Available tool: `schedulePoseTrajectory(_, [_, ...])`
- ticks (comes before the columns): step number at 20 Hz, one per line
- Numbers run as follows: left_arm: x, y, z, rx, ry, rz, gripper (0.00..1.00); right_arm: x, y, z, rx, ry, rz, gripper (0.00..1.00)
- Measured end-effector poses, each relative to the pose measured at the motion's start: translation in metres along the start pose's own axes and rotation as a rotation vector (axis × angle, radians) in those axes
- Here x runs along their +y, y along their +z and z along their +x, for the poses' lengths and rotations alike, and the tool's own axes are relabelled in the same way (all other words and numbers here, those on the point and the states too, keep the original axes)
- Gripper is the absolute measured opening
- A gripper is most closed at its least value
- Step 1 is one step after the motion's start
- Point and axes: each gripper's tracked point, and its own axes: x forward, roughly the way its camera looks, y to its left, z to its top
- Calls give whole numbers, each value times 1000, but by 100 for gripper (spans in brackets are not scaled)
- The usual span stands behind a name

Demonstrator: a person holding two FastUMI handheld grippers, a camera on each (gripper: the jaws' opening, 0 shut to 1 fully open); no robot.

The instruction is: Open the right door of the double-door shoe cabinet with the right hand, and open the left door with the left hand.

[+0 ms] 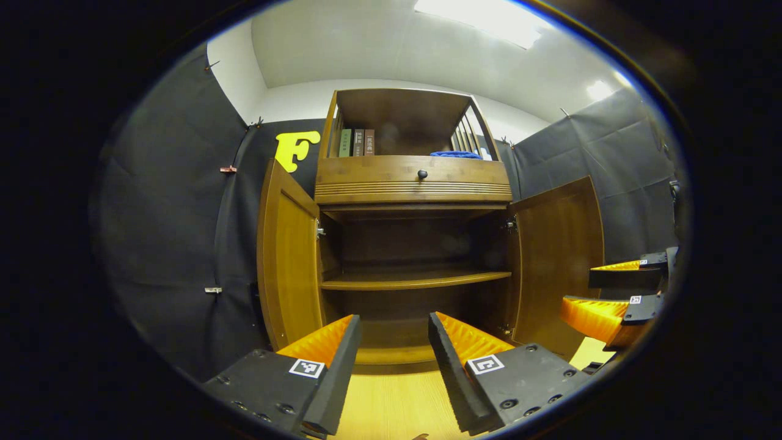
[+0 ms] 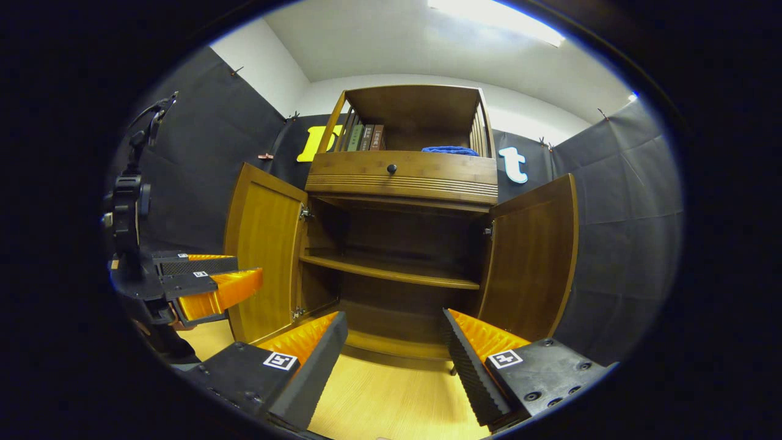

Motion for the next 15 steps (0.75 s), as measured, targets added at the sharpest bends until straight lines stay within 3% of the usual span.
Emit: schedulePoseTrajectory(15, [-11, -2, 0, 0, -24, -5, 71, -4, -3, 4, 14, 5, 14, 97])
